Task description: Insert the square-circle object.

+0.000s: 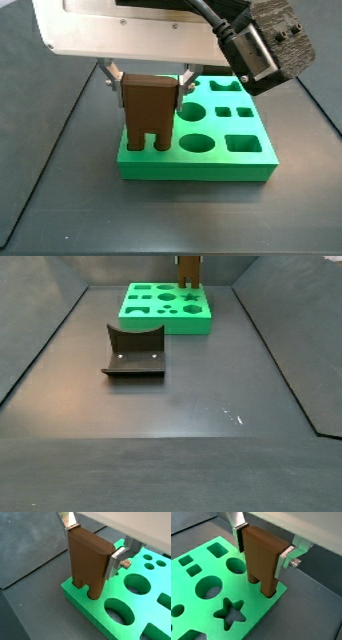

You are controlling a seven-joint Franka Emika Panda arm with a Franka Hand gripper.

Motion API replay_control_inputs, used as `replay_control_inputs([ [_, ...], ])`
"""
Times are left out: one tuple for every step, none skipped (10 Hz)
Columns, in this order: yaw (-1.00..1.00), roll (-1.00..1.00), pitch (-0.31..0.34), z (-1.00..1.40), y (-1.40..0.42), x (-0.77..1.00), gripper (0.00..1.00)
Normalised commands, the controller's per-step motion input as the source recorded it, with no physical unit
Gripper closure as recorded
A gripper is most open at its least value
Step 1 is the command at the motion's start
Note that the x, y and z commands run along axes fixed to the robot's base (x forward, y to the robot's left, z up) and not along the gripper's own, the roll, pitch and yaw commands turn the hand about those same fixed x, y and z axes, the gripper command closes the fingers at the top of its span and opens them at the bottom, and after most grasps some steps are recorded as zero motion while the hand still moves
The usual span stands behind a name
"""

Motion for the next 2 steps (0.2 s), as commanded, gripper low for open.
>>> replay_control_inputs([
  [0.0,-0.01,-0.02,0.0,0.0,0.0,1.0],
  [0.0,0.0,0.0,0.0,0.0,0.0,1.0],
])
